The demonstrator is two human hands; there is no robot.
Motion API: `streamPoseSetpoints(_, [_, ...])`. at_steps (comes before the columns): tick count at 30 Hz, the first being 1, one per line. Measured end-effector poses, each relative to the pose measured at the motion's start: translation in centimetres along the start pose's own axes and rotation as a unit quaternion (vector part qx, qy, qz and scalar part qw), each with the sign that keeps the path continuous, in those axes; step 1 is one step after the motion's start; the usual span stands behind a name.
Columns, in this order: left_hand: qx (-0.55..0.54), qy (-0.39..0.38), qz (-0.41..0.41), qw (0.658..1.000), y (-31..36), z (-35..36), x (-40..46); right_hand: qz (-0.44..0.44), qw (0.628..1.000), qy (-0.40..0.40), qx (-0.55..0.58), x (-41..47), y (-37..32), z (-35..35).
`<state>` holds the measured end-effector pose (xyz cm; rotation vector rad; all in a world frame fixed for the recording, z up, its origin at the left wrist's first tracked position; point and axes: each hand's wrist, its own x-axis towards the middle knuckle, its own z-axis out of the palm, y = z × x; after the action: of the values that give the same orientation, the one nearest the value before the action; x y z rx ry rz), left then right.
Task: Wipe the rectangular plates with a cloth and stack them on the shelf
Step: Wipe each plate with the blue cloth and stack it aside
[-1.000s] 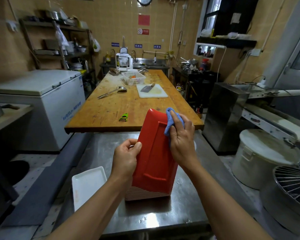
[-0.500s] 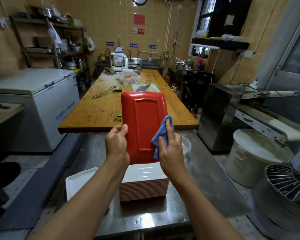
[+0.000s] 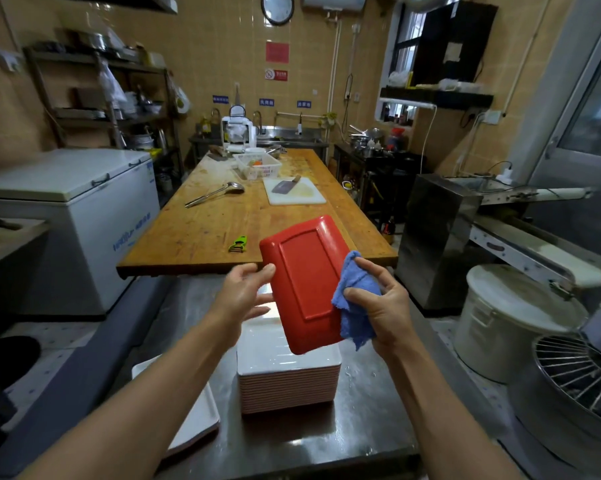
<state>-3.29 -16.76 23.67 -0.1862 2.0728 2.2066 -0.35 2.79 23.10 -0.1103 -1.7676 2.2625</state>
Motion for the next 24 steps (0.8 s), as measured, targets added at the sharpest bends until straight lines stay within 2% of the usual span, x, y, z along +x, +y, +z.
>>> streamPoseSetpoints(4, [0.144,0.028,0.078,0.986,3.4,-0.6,0.8,0.027,0.996,-0.087,0.008,0.3,-0.5,-0.7])
streamPoseSetpoints(8, [0.252,-0.065,0.084,0.962,5.4,-1.6,1.5,0.050,0.985,-0.163,0.010,0.7,-1.0,-1.1])
streamPoseSetpoints(11, [0.216,-0.126,0.066,0.966,6.0,-2.5,1.6,0.065,0.974,-0.217,0.021,1.3,-1.6,-2.0])
streamPoseSetpoints(14, [0.158,-0.154,0.047,0.974,5.3,-3.0,1.6,0.061,0.971,-0.230,-0.001,1.6,-2.5,-2.3])
streamPoseSetpoints(18, [0.087,-0.132,0.038,0.987,3.5,-3.1,1.4,0.014,0.970,-0.207,-0.130,1.8,-3.0,-2.0])
streamPoseSetpoints(20, [0.066,-0.114,0.032,0.991,2.9,-3.2,1.4,-0.038,0.963,-0.178,-0.200,1.9,-2.4,-1.8])
streamPoseSetpoints(24, [0.022,-0.072,-0.002,0.997,2.2,-3.3,1.3,-0.163,0.906,-0.132,-0.369,1.7,-0.7,-1.1])
